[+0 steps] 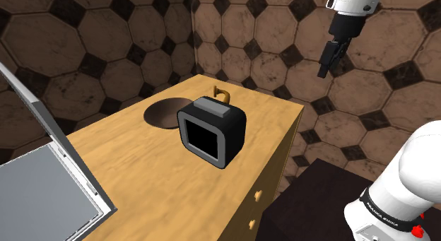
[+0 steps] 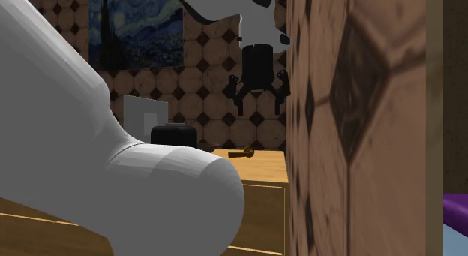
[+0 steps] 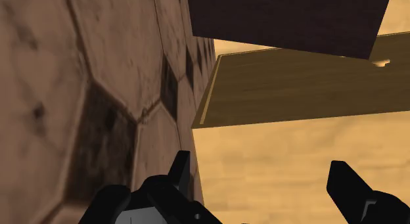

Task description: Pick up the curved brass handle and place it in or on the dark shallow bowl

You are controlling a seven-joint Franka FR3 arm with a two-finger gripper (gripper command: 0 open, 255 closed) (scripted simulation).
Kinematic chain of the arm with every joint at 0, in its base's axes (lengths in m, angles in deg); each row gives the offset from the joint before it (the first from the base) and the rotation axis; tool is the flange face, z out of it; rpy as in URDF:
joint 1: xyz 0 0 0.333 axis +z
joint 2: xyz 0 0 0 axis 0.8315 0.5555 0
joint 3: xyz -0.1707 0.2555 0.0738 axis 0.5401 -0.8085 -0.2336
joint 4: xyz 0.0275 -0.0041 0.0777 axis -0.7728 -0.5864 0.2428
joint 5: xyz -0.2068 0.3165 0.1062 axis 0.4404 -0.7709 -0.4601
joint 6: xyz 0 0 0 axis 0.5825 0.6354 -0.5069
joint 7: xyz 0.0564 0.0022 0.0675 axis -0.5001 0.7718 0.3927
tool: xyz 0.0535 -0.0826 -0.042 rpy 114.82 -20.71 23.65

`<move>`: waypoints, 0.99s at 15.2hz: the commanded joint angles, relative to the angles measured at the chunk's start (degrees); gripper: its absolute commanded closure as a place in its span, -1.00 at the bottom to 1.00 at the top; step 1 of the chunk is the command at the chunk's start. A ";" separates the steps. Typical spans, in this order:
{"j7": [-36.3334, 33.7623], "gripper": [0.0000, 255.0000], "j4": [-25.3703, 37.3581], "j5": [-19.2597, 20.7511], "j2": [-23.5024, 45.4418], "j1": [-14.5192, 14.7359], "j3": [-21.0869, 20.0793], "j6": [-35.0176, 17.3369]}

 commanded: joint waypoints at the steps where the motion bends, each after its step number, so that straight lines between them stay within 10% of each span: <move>1: 0.00 -1.00 0.00 0.00 0.00 0.00 0.00 0.00; 15: -7.76 -1.00 9.95 -6.33 26.75 3.37 -4.55 -18.32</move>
